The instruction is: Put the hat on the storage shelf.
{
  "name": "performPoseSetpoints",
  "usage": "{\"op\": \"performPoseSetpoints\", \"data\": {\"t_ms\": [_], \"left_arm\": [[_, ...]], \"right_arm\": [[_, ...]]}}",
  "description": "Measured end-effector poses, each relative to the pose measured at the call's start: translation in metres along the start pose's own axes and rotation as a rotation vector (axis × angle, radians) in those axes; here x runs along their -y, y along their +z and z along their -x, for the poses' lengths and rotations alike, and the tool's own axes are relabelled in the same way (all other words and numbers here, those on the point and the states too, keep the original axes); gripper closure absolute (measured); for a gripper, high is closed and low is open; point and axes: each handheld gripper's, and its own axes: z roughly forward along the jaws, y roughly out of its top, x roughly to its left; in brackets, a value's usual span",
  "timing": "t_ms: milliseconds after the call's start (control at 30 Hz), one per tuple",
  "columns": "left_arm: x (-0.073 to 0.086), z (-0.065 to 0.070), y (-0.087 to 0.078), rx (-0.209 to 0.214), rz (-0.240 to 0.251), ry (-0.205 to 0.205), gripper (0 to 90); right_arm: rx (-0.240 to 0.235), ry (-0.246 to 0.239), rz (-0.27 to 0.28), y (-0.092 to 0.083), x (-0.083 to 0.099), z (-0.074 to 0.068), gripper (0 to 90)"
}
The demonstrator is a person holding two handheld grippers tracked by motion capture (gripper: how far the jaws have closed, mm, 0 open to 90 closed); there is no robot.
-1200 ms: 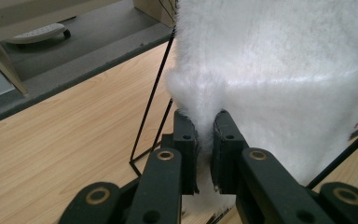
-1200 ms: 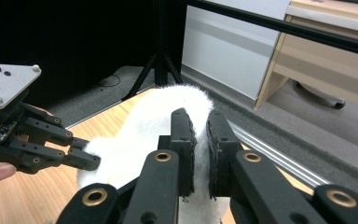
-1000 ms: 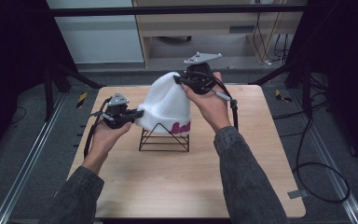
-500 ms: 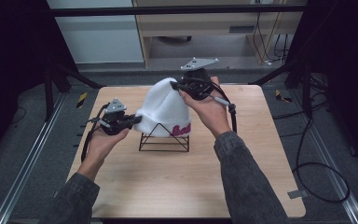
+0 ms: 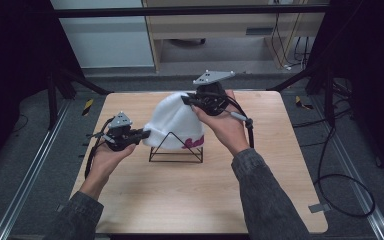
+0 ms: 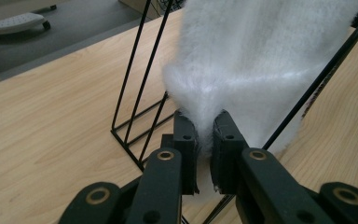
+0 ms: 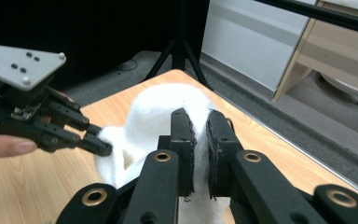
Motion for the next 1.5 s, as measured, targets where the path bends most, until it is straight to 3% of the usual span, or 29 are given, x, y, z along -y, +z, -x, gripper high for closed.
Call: {"op": "performPoseSetpoints", "data": {"t_ms": [333, 1100, 1400, 1500], "left_arm": [[0.009, 0.002, 0.005, -0.005, -0.026, 0.01, 82.3], [0.038, -0.001, 0.006, 0.009, -0.054, -0.016, 84.1], [0.04, 0.0, 0.009, 0.016, -0.063, -0.02, 84.3], [0.043, -0.003, 0.011, 0.011, -0.093, -0.027, 84.3]], "right_arm": [[-0.019, -0.002, -0.027, 0.005, 0.01, -0.005, 83.2], [-0.047, -0.003, -0.081, 0.019, 0.022, -0.018, 83.6], [-0.042, 0.0, -0.11, 0.022, 0.022, -0.021, 83.7], [-0.044, 0.008, -0.127, 0.024, 0.022, -0.021, 83.5]]}}
